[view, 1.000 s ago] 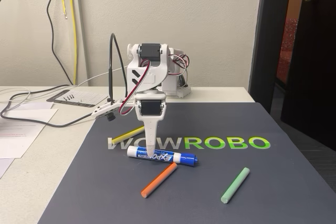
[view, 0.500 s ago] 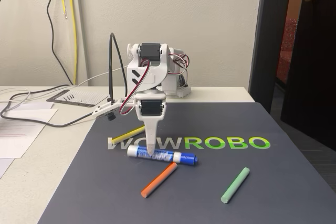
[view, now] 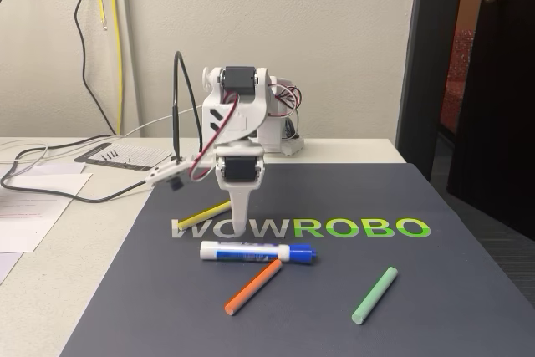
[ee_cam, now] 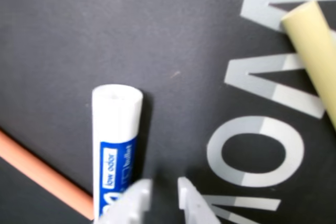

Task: Pick up the blue marker.

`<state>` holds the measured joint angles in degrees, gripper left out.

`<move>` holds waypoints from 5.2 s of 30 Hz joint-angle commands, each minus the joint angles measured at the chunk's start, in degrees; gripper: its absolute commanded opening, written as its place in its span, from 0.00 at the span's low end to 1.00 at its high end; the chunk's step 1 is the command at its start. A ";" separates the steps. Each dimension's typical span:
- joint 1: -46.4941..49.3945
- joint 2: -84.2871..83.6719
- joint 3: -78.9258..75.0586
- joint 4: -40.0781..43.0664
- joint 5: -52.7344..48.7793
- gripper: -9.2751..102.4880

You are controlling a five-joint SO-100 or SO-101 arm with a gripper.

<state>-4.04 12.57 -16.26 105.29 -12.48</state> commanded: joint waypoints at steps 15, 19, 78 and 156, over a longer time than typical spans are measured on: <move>-1.32 3.52 -1.93 -0.18 -0.44 0.33; -1.67 3.69 -1.93 -3.34 -0.53 0.32; 2.11 -2.37 -1.93 -15.12 -29.00 0.14; -1.85 5.36 -1.93 -13.27 -24.79 0.08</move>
<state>-4.66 10.90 -16.96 89.91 -40.17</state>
